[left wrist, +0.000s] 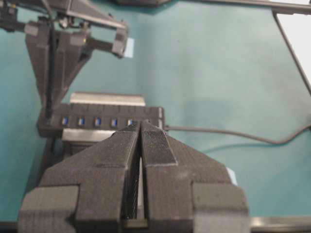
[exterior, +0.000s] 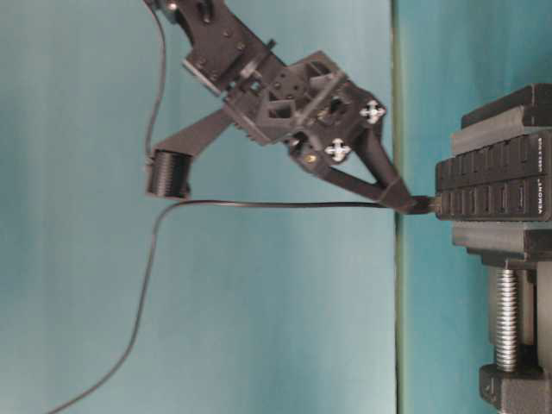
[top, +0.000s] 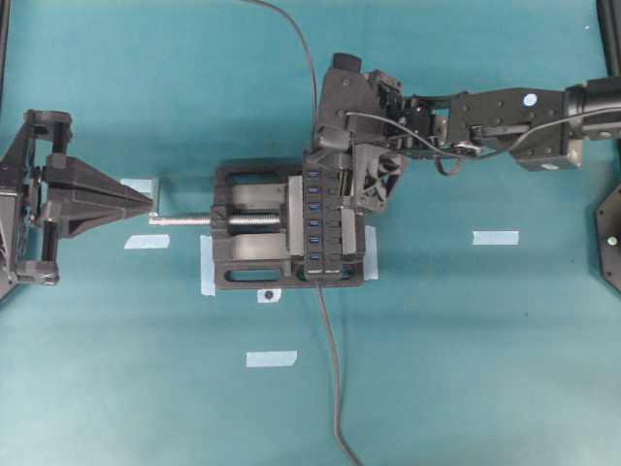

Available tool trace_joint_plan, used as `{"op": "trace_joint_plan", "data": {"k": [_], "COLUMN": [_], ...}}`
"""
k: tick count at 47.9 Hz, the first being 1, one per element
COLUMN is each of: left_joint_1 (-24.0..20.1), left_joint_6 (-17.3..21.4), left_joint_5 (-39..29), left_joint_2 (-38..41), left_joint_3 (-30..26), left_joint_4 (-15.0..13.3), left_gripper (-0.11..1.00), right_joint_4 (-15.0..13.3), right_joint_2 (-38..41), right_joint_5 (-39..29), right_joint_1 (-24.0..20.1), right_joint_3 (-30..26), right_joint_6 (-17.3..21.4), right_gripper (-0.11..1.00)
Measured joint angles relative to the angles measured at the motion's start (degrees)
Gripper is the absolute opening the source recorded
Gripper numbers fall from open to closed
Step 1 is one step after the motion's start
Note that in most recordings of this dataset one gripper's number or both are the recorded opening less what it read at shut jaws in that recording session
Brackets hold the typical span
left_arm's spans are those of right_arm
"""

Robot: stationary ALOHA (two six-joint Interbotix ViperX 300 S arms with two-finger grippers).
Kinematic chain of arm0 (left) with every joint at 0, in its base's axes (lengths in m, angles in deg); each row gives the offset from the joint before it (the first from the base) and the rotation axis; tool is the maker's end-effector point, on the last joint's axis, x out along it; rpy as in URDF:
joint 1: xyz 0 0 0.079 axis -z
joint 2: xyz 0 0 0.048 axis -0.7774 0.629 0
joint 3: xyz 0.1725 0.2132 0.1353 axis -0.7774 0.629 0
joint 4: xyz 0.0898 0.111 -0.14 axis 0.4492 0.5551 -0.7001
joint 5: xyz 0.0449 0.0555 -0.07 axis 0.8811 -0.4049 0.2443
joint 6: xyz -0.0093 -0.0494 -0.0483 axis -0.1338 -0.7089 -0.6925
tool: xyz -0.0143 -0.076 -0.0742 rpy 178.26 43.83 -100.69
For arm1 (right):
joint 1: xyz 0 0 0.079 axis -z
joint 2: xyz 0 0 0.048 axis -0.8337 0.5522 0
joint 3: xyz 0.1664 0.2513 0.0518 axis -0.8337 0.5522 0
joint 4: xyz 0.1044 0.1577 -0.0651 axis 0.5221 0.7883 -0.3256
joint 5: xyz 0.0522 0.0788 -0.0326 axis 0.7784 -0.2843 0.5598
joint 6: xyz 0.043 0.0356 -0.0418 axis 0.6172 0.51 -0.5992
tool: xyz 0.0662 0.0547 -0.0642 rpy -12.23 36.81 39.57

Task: Insert the USB into the center port of the fixed hub
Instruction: 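Lower the right gripper and close it on the black USB plug, then carry the held plug left along the hub to the center port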

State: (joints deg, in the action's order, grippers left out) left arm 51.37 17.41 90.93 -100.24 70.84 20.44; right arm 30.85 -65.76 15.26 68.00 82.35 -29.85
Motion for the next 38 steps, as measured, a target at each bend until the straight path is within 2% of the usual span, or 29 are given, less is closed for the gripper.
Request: {"op": "trace_joint_plan", "data": {"k": [16, 38], "left_joint_1": [0.00, 0.00], "left_joint_6": [0.00, -0.09], "left_joint_5": [0.00, 0.00], "left_joint_2": [0.00, -0.09], "left_joint_3": [0.00, 0.00], "left_joint_4": [0.00, 0.00], "left_gripper": [0.01, 0.01], "right_joint_4": [1.58, 2.64], "right_joint_2": [-5.89, -6.94], "right_joint_5": [-5.62, -5.54], "right_joint_1": [-1.41, -4.75], "right_joint_3": [-0.09, -0.09], "right_joint_6": [0.88, 2.46], "right_gripper": [0.08, 0.08]}}
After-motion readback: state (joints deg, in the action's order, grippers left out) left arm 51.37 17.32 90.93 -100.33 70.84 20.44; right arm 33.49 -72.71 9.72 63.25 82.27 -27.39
